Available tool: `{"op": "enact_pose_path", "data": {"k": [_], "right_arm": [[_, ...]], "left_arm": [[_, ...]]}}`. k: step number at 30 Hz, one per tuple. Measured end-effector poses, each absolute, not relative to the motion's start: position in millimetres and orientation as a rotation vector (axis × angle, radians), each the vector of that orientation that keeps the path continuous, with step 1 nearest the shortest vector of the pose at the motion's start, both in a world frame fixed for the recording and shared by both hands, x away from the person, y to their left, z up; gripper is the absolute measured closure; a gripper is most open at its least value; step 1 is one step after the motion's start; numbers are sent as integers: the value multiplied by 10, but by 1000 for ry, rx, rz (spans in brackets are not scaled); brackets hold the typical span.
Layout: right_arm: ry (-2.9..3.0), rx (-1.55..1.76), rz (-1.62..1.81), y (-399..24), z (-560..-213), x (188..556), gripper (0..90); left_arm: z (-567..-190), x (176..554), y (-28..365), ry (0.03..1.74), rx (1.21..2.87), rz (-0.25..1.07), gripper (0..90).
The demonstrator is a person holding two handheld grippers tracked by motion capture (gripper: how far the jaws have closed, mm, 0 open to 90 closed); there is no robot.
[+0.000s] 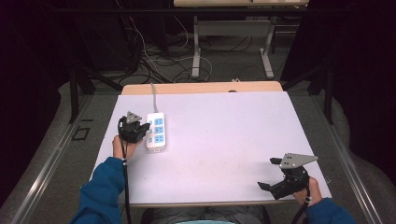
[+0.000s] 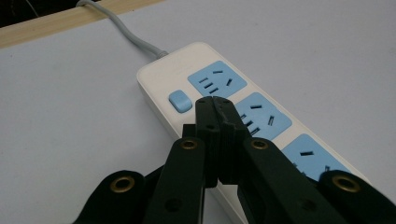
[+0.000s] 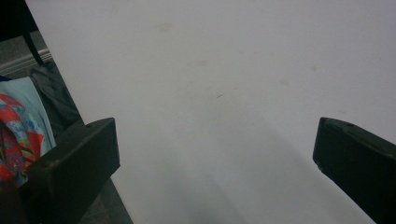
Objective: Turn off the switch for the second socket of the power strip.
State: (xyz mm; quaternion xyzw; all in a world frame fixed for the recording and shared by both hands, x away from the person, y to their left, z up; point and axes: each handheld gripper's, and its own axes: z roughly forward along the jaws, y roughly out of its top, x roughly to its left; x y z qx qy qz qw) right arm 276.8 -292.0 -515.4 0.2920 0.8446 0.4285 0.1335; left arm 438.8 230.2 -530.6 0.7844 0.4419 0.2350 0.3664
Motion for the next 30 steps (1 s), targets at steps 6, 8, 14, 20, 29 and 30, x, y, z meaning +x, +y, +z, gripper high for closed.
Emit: {"op": "enact_pose_path", "data": {"k": [6,8,14,20,29,30], "right_arm": [[2452,833,1241,-2921,-5154,2775,0],[2451,833,1242,-2922,-5155,2776,1],[2449,842,1241,-2920,-5153,2770,1],[2452,833,1242,-2922,-5155,2776,1],[2450,849,1241,-2920,-5155,2768,1],[2450,850,1242,-2920,-5155,2768,1]], "left_arm": [[-5336,4394,2281,1124,2034,593,900],[-5349,4397,2272,1126,2032,591,900],[-5371,4400,2259,1124,2051,591,900],[-5386,4404,2258,1127,2057,594,900],[-5411,4412,2244,1126,2065,594,900],[-5412,4413,2245,1125,2066,596,900]]}}
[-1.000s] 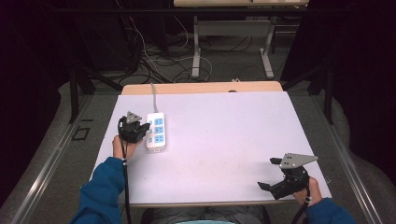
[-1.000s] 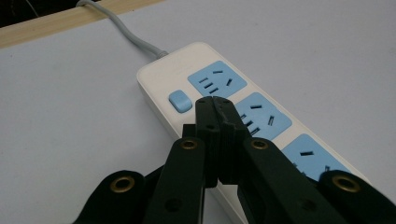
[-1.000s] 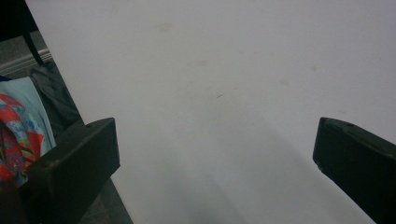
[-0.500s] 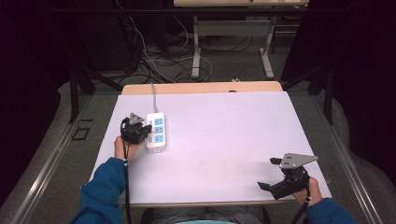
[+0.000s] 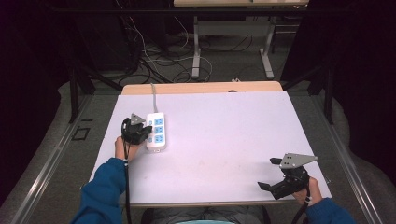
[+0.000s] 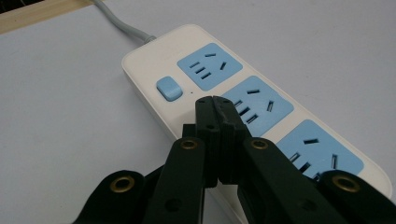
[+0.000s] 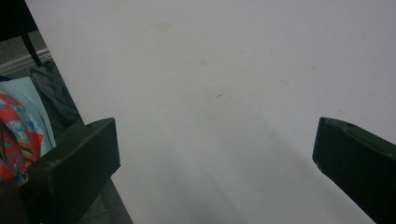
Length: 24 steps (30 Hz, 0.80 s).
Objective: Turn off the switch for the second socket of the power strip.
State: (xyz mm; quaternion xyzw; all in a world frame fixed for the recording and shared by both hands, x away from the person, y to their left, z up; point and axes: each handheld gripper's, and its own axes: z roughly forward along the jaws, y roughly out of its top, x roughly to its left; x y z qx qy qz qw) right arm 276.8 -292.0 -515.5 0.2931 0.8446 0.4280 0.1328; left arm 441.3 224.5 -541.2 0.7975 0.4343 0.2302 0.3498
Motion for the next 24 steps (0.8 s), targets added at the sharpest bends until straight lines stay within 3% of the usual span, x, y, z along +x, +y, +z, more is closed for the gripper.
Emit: {"op": "enact_pose_path", "data": {"k": [24], "right_arm": [[2450,842,1242,-2918,-5159,2768,2]], "left_arm": [[-5437,4410,2245,1108,2063,615,900]]}}
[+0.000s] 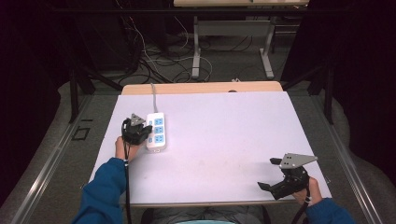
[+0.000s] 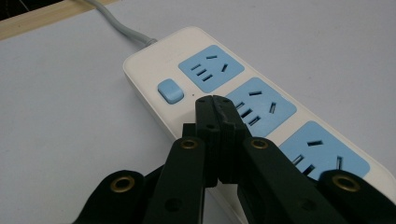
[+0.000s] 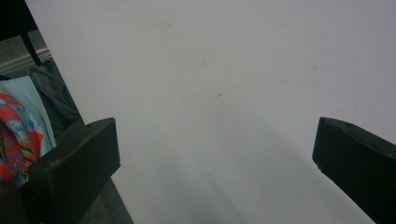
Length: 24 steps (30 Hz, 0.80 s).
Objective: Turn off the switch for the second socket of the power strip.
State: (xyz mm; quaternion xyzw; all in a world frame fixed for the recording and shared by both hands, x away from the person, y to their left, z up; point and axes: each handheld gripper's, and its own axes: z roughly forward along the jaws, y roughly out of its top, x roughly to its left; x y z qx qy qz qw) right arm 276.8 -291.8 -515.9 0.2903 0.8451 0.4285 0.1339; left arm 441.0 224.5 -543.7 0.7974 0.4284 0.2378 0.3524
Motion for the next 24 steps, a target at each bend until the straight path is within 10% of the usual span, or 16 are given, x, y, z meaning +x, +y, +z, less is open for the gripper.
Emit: {"op": "enact_pose_path", "data": {"k": [24], "right_arm": [[2463,845,1237,-2917,-5160,2768,2]], "left_arm": [[-5445,4400,2230,1108,2065,642,900]]}}
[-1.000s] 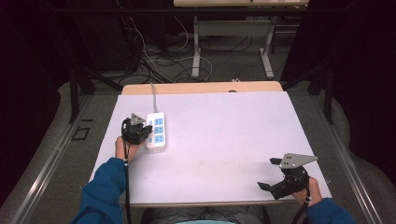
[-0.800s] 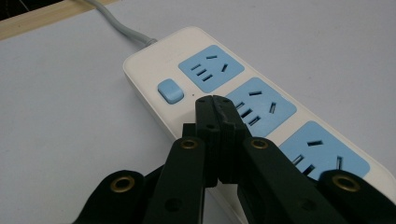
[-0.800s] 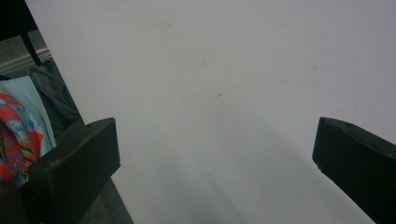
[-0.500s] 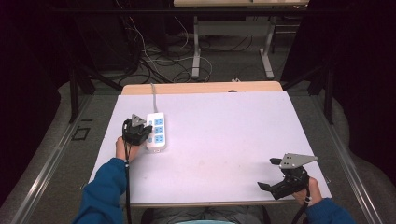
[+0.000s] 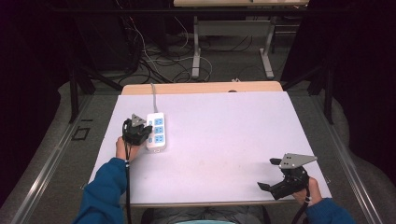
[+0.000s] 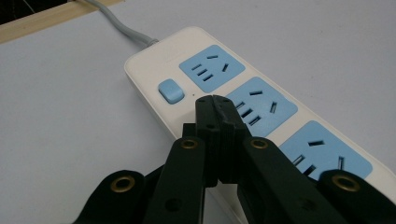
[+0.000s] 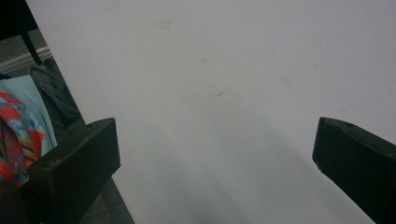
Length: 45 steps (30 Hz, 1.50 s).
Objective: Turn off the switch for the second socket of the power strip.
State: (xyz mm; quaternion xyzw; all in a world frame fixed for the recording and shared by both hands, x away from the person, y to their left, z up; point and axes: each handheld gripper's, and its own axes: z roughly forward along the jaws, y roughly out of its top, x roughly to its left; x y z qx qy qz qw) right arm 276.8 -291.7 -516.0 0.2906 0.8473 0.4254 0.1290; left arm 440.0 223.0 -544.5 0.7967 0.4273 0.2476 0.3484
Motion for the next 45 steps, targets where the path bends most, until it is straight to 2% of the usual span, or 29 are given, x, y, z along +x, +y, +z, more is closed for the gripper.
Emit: {"op": "enact_pose_path", "data": {"k": [45], "right_arm": [[2459,847,1231,-2914,-5163,2764,3]], "left_arm": [[-5462,4393,2224,1127,2049,632,900]]}}
